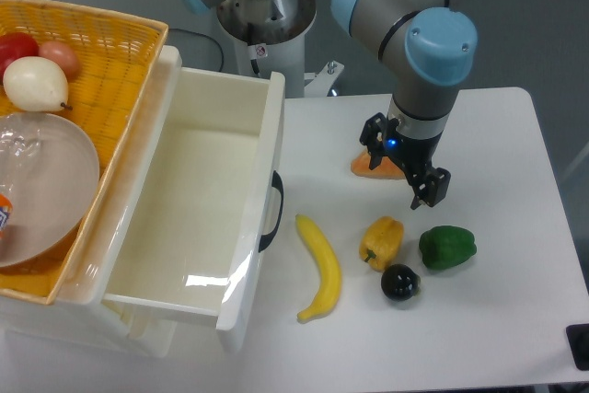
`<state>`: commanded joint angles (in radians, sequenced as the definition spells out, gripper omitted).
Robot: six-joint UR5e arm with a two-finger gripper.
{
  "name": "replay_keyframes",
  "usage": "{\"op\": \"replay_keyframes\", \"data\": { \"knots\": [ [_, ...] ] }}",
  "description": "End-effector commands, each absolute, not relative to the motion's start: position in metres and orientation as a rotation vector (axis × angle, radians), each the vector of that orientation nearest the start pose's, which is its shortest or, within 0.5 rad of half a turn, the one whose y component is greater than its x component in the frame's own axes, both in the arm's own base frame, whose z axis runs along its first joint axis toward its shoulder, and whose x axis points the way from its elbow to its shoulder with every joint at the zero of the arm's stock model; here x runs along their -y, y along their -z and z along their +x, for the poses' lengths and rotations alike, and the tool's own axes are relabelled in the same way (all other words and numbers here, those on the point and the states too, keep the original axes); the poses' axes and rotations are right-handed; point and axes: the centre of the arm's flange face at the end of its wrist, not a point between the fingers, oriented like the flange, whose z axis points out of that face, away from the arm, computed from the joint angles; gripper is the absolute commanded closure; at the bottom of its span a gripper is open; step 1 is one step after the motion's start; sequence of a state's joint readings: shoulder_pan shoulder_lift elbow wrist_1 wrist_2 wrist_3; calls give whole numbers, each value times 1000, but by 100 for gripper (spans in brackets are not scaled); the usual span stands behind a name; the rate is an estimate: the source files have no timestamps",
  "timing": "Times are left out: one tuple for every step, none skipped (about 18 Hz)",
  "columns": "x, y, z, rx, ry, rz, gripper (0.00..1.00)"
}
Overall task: Pick up the yellow pepper
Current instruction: 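Move the gripper from above the orange item toward the yellow pepper, then lower the open gripper over the yellow pepper and close on it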
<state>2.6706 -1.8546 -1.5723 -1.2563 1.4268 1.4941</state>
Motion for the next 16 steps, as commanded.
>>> {"op": "replay_keyframes", "data": {
  "knots": [
    [-403,-361,-464,-584,33,-2924,0],
    [-402,-353,-461,-583,53,-2928,0],
    [-403,-351,-459,-590,52,-2926,0],
    [-405,-350,-459,-593,37,-2923,0],
    [-407,-346,-460,-601,33,-2925,0],
    [-408,-343,-460,-606,34,-2928,0],
    [-408,-339,-461,-610,44,-2929,0],
    [-409,-334,-463,-606,52,-2936,0],
    [-409,-323,-466,-604,75,-2950,0],
    [-410,-306,-470,-602,112,-2964,0],
    [-409,-292,-476,-592,143,-2971,0],
    [-409,-283,-478,-587,159,-2976,0],
    [-411,-278,-479,-578,166,-2979,0],
    [-412,-278,-478,-558,168,-2984,0],
    [-413,-276,-478,-539,169,-2987,0],
    [-413,-275,-479,-528,165,-2990,0]
  ]
}}
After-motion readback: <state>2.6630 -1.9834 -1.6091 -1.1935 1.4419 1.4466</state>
